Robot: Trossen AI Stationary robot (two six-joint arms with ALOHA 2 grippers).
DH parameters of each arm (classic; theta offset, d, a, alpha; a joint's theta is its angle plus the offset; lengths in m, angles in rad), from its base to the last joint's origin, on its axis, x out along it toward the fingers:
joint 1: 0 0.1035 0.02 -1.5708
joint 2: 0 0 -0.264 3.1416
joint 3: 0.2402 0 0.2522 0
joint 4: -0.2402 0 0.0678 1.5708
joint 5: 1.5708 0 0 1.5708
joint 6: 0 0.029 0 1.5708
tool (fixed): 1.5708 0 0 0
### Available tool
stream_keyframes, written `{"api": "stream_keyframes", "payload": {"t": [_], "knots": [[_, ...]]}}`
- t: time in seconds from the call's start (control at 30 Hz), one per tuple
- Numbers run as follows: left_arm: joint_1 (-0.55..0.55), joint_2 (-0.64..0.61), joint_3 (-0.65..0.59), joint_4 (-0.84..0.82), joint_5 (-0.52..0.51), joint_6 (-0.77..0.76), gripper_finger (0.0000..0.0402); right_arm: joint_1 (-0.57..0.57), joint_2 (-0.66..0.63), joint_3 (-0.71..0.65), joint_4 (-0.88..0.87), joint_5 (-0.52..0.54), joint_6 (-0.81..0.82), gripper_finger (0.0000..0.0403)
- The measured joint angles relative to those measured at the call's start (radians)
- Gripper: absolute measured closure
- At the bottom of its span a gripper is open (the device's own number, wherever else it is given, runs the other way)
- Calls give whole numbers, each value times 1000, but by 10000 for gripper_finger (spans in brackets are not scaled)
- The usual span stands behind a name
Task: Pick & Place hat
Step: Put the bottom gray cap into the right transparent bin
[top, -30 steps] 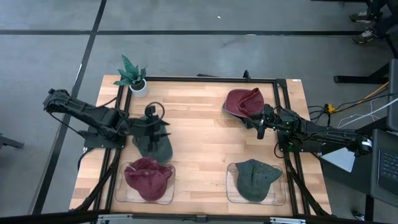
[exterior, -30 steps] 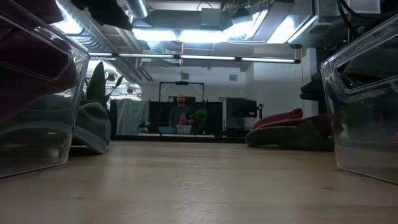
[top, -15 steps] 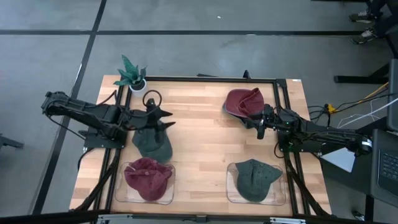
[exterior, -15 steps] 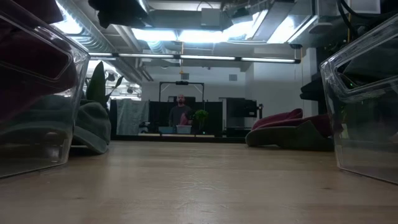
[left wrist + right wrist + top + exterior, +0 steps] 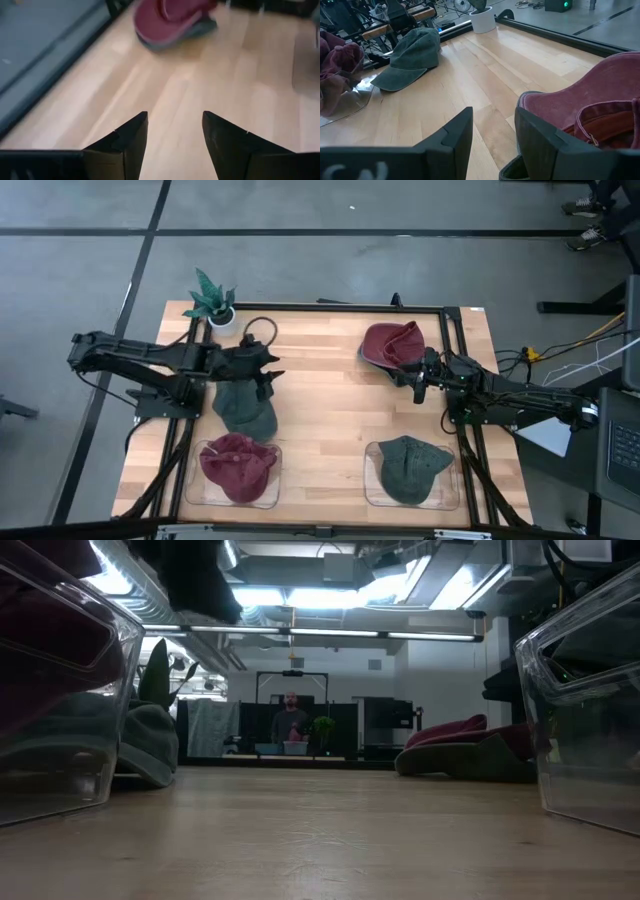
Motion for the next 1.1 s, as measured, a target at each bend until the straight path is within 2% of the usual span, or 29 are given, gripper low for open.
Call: {"api": "stream_keyframes", "payload": {"t": [0.13, 0.27, 0.43, 0.5, 0.63, 0.9, 1.1], "knots": [[53, 53, 0, 57, 88, 44, 217, 0, 0, 0, 0, 0, -1, 256], [70, 66, 0, 96, 90, 43, 217, 0, 0, 0, 0, 0, -1, 256], [72, 66, 49, 10, 101, 52, 217, 0, 0, 0, 0, 0, -1, 256], [71, 66, 76, -45, 104, 42, 217, 0, 0, 0, 0, 0, 0, 256], [71, 67, 146, -193, 105, -81, 217, 0, 0, 0, 0, 0, -1, 256], [72, 67, 310, -629, 159, -292, 217, 0, 0, 0, 0, 0, 0, 256], [71, 101, 329, -774, 235, -300, 217, 0, 0, 0, 0, 0, -1, 256]]}}
